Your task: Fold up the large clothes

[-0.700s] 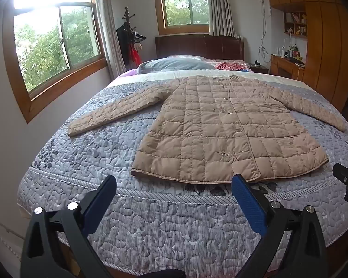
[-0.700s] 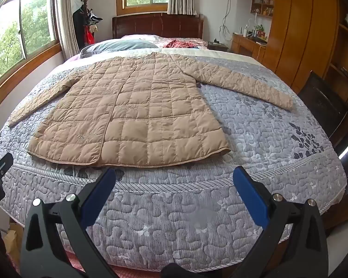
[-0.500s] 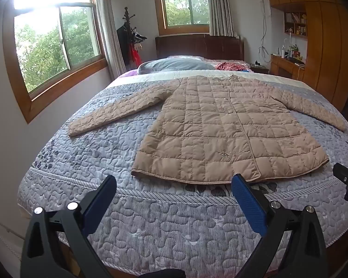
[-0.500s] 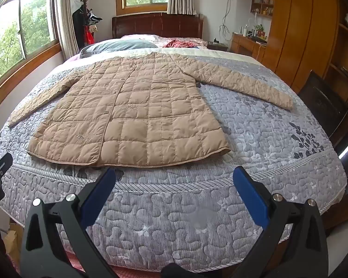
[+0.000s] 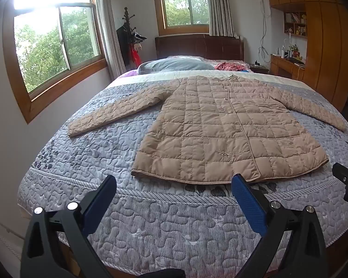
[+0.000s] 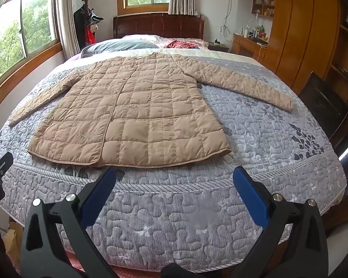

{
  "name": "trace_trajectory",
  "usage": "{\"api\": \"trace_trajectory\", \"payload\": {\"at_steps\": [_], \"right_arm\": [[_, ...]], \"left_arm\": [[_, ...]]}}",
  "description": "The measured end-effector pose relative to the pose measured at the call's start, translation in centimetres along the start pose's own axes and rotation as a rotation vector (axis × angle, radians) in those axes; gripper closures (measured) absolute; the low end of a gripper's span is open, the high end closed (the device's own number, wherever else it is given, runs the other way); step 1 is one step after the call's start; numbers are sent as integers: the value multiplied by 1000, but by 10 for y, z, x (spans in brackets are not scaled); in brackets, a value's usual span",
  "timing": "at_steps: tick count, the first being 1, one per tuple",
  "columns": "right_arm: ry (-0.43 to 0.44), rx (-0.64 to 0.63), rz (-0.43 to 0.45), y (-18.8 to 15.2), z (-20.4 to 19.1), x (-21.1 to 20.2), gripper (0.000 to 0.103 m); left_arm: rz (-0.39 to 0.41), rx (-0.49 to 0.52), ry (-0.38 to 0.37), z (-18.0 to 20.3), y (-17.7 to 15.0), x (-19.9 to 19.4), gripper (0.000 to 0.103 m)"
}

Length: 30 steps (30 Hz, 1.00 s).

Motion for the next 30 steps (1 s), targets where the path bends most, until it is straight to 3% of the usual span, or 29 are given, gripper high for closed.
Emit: {"api": "trace_trajectory", "payload": {"at_steps": [30], "right_arm": [[9, -6, -10, -1, -4, 5, 3]], "left_arm": [[-8, 4, -2, 1, 0, 2, 4]]}}
Point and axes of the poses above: each gripper's, at about its wrist camera, not at the fingertips, and x roughly the way its jaws point, z to its right, y to its top, the point moved 6 cm from there along x, roughly the way its jaws point, and after that the axes turned 8 degrees about y, right-handed, at the moved point
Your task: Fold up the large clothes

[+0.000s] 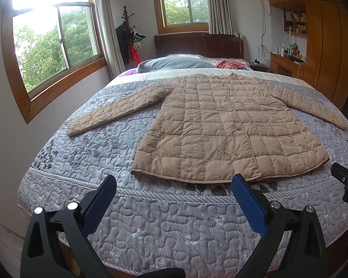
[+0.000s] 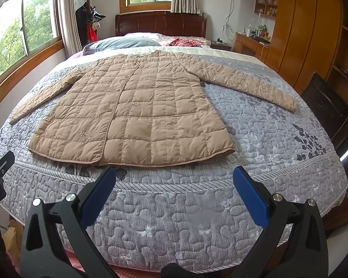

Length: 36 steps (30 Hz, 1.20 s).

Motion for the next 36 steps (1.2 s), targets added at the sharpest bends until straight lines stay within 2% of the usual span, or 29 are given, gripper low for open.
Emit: {"api": "trace_trajectory", "payload": {"at_steps": [36], "right_arm": [[10, -2, -4, -1, -3, 2, 3]], "left_arm": [[-1, 4, 0, -1, -1, 1, 4]]}}
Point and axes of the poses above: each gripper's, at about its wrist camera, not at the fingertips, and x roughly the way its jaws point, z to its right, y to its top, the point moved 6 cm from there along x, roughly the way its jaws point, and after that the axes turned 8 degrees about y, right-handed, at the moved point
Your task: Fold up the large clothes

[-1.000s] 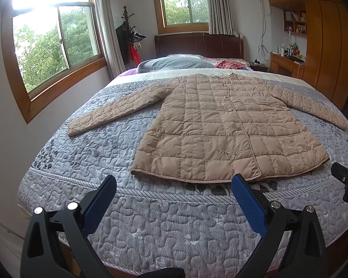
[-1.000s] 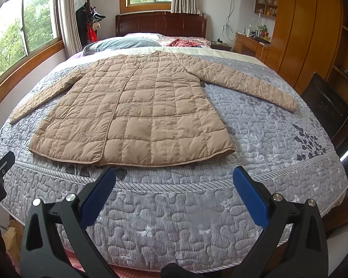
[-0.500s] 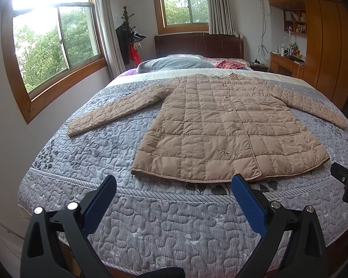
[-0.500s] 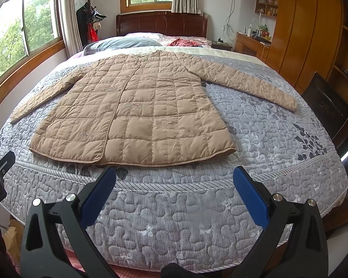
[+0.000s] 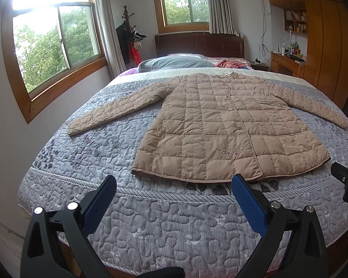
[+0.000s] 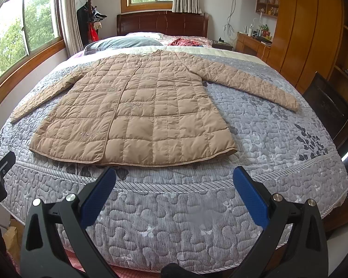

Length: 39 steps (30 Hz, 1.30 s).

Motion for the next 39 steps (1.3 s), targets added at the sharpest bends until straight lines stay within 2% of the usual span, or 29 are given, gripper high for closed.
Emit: {"api": "trace_trajectory", "payload": {"at_steps": [9, 12, 14, 17, 21, 25, 29, 31, 33, 37, 39], "right_arm": [[9, -5, -15, 5, 3, 10, 3], [32, 2, -30, 10, 7, 21, 3], [67, 24, -52, 14, 13, 33, 3], [69, 63, -114, 24, 36, 65, 3], [102, 169, -210, 45, 85, 107, 3], [80, 281, -194, 83, 149, 130, 3], [16, 374, -193, 126, 231, 152, 3], [-30, 404, -196, 138, 268, 160, 3], [-38, 442, -210, 149, 308, 170, 3], [-63, 544, -207, 157, 378, 182, 3], [-59, 603, -214, 156, 410, 187, 3]], "left_arm": [[-20, 14, 4, 1, 1, 8, 4], [-44, 21, -25, 7, 2, 21, 4], [-80, 41, -61, 15, 3, 37, 4], [-192, 104, -124, 32, 4, 76, 4], [-327, 135, -195, 55, 18, 124, 5], [-403, 164, -237, 88, 57, 167, 5], [-376, 188, -246, 127, 112, 200, 5], [-348, 180, -266, 151, 142, 219, 5], [-354, 179, -285, 169, 163, 236, 5], [-352, 157, -299, 208, 202, 277, 5], [-353, 160, -303, 225, 211, 293, 8]]}}
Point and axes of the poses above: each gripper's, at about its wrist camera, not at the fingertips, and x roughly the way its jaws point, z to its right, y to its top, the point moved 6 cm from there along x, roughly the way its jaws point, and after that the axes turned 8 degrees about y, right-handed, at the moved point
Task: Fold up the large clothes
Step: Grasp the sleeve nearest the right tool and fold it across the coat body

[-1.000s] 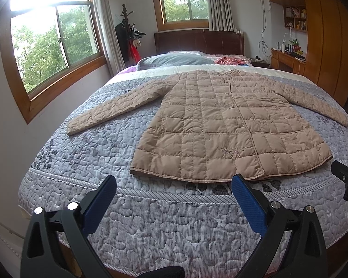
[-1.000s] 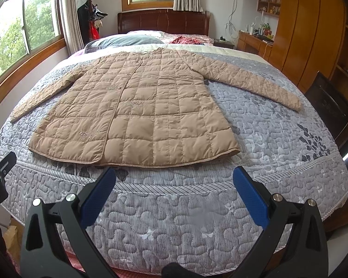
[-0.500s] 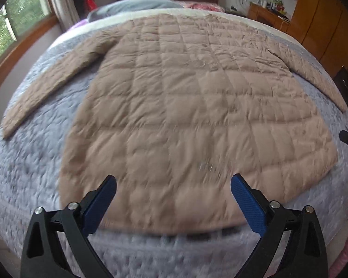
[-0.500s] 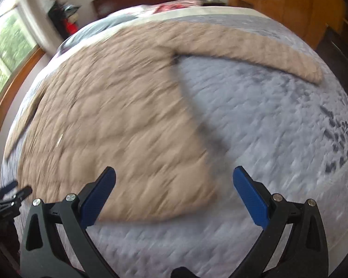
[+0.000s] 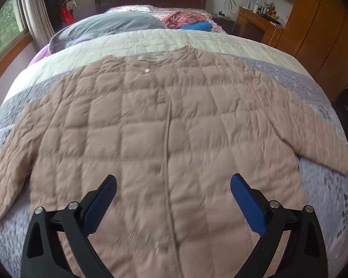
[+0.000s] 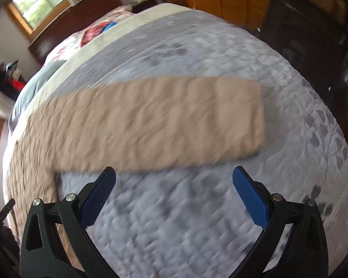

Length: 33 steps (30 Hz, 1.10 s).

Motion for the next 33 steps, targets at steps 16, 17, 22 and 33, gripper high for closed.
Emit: {"api": "trace_trajectory", "payload": {"at_steps": [16, 17, 22, 33], "right_arm": [[41, 120, -52, 43, 84, 45, 32], [29, 105, -53, 43, 79, 46, 37], [146, 74, -73, 47, 53, 45, 96], [125, 23, 21, 48, 17, 32, 98]], "left_arm": [[-83, -7, -124, 34, 37, 67, 31], [-83, -7, -123, 33, 36, 67, 34], [-80, -21, -138, 29, 34, 63, 38], [-46, -16, -165, 22, 28, 65, 39]]}}
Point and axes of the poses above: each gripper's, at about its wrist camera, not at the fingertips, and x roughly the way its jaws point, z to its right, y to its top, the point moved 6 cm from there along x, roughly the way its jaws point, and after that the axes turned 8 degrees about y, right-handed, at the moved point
